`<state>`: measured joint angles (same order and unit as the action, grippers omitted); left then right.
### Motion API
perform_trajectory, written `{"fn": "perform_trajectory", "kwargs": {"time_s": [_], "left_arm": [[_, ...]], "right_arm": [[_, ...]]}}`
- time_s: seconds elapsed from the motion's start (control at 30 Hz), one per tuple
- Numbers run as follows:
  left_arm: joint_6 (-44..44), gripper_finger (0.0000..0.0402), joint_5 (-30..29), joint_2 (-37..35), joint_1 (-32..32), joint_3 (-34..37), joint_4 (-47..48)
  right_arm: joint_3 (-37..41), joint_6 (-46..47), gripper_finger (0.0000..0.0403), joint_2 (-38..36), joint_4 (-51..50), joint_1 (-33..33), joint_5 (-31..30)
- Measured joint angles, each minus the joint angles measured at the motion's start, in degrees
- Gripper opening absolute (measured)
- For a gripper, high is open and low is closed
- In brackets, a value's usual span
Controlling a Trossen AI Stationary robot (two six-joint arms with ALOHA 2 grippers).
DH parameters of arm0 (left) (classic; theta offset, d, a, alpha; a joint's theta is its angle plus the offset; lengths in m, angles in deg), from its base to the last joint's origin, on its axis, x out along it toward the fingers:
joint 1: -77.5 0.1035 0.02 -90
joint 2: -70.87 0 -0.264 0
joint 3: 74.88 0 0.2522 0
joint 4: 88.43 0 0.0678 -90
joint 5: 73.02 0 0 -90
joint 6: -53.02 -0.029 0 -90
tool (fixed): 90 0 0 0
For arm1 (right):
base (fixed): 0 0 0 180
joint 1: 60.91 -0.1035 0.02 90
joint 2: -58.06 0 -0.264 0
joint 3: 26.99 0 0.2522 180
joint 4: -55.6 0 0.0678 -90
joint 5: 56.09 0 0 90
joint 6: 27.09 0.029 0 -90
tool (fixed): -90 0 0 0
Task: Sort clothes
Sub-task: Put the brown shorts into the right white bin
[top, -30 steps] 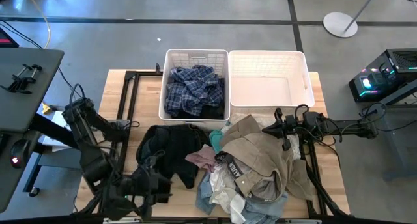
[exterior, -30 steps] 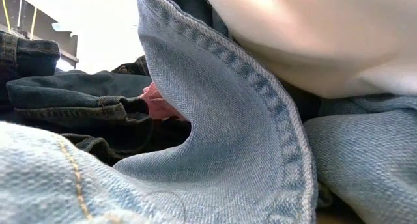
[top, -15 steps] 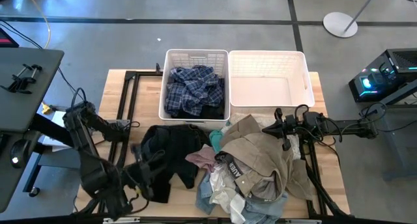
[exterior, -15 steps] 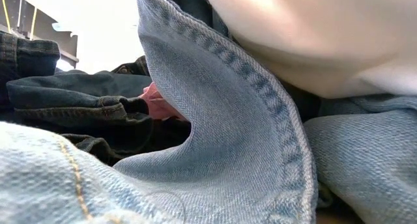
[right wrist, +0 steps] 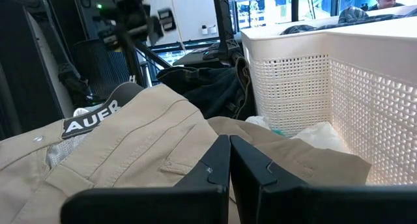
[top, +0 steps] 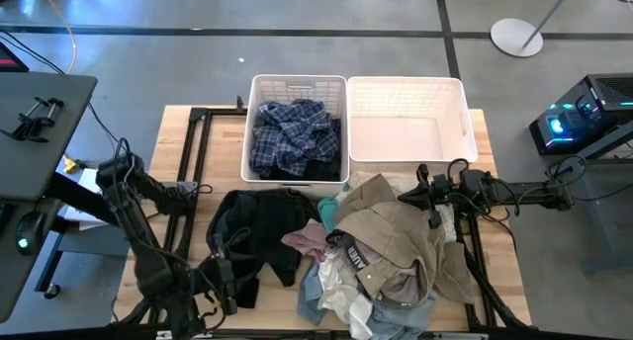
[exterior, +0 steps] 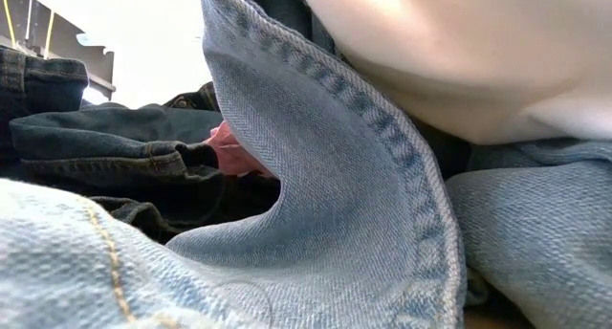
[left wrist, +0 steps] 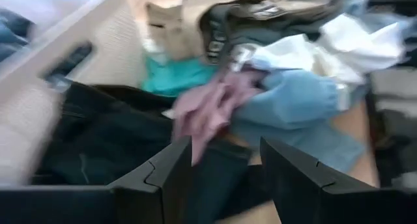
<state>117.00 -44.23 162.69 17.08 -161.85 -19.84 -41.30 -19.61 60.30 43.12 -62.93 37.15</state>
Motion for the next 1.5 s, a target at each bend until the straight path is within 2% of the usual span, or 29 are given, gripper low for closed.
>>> {"fn": "perform_trajectory", "kwargs": {"time_s": [0.13,0.2,0.27,0.4,0.53,0.6,0.67,0.77,0.87,1.0,1.13,1.23,1.33,1.5], "left_arm": [[-9.48,0.0172,-0.85,-1.34,1.99,6.99,-15.87],[-14.89,0.0172,-0.38,-2.47,4.17,9.78,-22.42],[-21.5,0.0172,2.82,-3.85,7.6,12.93,-29.08],[-39.09,0.0172,17.65,-7.43,17.6,18.73,-44.71],[-54.7,0.0172,34.32,-10.94,26.26,22.94,-62.75],[-58.32,0.0172,39.66,-12.41,29.27,23.95,-66.48],[-59.71,0.0172,42.2,-13.54,31.01,23.87,-67.47],[-61.25,0.0172,42.65,-14.41,31.82,23.89,-68.39],[-62.78,0.0172,41.91,-14.49,30.84,23.94,-70.5],[-63.29,0.0172,35.51,-14.19,27.57,23.88,-71.37],[-63.3,0.0172,27.71,-14.19,22.99,23.87,-69.08],[-62.68,0.0172,22.21,-14.15,20.01,23.89,-67.56],[-60.72,0.0172,17.21,-13.51,18.0,23.87,-67.55],[-57.1,0.0172,14.97,-11.04,16.02,23.87,-67.55]], "right_arm": [[-0.01,-0.17,0.0,0.41,4.0,0.03,-0.9],[-0.01,5.36,0.0,0.59,10.45,0.04,-1.27],[0.01,11.69,0.0,0.91,21.11,0.05,-1.4],[-0.62,10.9,0.0,1.5,43.42,0.09,-4.32],[-7.44,9.36,0.0,4.33,45.0,-0.49,2.47],[-12.02,8.99,0.0001,7.22,41.1,-1.08,5.92],[-16.29,8.9,0.0008,11.8,36.06,-2.12,7.99],[-22.65,7.54,0.0032,20.64,30.37,-4.63,10.26],[-29.51,4.39,0.0074,31.17,21.73,-7.78,10.73],[-41.92,3.02,0.0144,44.4,-1.06,-10.48,7.7],[-58.4,4.87,0.022,56.85,-30.82,-12.18,-1.41],[-67.91,9.18,0.0265,65.83,-49.88,-13.21,-5.86],[-72.13,13.21,0.029,72.83,-60.49,-14.14,-6.84],[-70.01,17.39,0.0295,81.16,-62.12,-15.99,-6.16]]}}
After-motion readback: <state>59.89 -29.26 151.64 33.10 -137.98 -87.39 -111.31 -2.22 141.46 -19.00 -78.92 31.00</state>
